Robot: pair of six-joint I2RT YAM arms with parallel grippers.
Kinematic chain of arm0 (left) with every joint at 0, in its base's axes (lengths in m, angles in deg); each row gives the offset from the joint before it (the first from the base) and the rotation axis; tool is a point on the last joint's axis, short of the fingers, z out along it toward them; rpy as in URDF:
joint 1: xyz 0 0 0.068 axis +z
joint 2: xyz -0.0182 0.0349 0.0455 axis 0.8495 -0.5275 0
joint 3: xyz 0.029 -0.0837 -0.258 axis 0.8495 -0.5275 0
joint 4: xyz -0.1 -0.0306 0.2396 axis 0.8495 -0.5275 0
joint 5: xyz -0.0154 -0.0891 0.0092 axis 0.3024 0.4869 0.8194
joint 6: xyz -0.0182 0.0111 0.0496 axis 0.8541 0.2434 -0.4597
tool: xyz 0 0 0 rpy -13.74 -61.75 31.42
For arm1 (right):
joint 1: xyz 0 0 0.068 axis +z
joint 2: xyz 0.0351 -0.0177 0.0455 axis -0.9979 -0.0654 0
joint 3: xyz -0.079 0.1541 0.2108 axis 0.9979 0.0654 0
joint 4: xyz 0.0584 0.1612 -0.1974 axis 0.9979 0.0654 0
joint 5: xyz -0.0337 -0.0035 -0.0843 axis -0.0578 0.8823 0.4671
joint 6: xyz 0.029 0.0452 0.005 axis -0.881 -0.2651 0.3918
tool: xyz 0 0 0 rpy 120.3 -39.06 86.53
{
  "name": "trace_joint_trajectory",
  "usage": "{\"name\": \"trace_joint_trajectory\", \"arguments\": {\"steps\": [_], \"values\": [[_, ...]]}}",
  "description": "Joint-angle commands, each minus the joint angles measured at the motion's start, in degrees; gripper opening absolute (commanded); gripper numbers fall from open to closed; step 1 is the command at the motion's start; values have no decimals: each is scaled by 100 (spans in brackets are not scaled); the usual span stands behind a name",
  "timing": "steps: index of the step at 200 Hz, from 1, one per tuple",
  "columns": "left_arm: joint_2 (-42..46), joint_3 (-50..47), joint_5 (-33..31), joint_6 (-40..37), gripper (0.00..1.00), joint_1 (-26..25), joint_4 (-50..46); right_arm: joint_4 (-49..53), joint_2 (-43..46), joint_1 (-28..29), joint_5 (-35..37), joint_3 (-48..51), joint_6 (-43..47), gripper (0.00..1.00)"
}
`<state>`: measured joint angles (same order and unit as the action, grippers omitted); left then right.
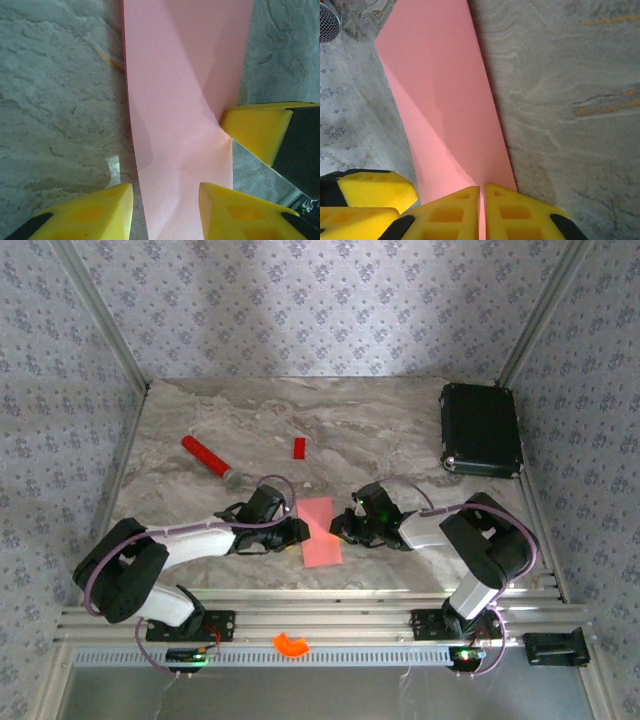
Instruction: Fold a paper plane with a square sheet of paper (pick it up from the middle)
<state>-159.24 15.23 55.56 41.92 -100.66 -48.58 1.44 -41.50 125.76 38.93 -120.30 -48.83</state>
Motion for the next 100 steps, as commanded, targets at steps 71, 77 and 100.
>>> {"name": "trace_joint_trajectory", "arguments": {"steps": [71,77,100], "values": [[-40,15,37,-18,35,-20,-7,576,-94,154,368,127,-60,12],[-25,27,-47,-28,39,-16,-110,582,-91,162,368,121,-59,12],[49,29,-237,-37,49,-20,-239,584,-116,171,368,96,-60,12]]}}
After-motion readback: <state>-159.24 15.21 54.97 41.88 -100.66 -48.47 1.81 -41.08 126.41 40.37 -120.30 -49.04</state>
